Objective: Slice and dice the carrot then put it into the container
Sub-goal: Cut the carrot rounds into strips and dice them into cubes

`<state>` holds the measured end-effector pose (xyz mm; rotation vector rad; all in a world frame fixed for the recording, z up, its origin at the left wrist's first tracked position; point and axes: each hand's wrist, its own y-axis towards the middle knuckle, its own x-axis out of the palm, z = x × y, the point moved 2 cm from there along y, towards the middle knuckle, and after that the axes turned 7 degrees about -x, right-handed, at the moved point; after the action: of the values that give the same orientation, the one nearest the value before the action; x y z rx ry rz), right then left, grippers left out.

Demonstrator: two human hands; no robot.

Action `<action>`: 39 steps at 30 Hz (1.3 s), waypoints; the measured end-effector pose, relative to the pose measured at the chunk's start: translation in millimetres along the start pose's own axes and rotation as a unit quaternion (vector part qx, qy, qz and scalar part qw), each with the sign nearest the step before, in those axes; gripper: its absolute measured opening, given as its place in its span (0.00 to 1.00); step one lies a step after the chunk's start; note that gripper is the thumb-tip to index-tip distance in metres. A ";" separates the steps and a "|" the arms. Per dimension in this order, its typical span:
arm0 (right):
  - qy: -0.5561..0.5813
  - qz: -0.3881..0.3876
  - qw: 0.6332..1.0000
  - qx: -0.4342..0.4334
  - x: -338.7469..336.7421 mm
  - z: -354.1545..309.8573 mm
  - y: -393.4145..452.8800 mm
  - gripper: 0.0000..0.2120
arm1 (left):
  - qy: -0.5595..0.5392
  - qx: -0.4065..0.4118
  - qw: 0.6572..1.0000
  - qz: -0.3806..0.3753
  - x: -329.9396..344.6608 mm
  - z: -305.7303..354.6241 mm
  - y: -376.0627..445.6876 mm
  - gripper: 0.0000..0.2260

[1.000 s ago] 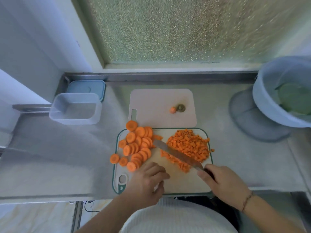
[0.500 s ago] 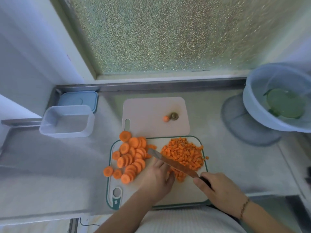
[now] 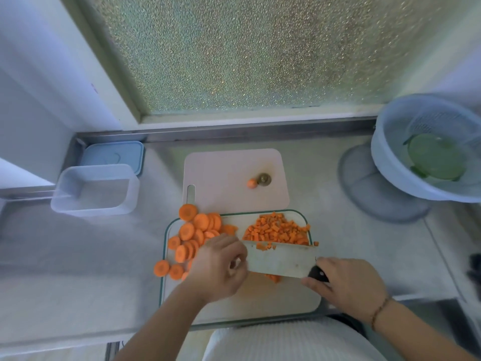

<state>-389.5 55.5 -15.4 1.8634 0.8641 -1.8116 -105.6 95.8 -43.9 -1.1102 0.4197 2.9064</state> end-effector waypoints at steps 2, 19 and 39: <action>-0.021 0.018 1.000 0.001 3.8 0.2 1.5 0.32 | 0.072 -0.003 0.996 -0.054 17.4 -1.6 14.3 0.12; -0.066 0.091 0.992 -0.050 9.2 -0.5 0.9 0.34 | 0.189 -0.115 0.963 -0.153 60.0 -8.7 54.6 0.13; -0.065 0.107 0.991 -0.049 2.8 9.5 -8.8 0.33 | 0.188 -0.025 0.980 -0.053 42.9 -24.9 54.6 0.12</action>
<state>-402.6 56.1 -17.7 1.6876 0.6670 -1.7053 -126.7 33.0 -76.3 -1.6419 0.2771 2.6267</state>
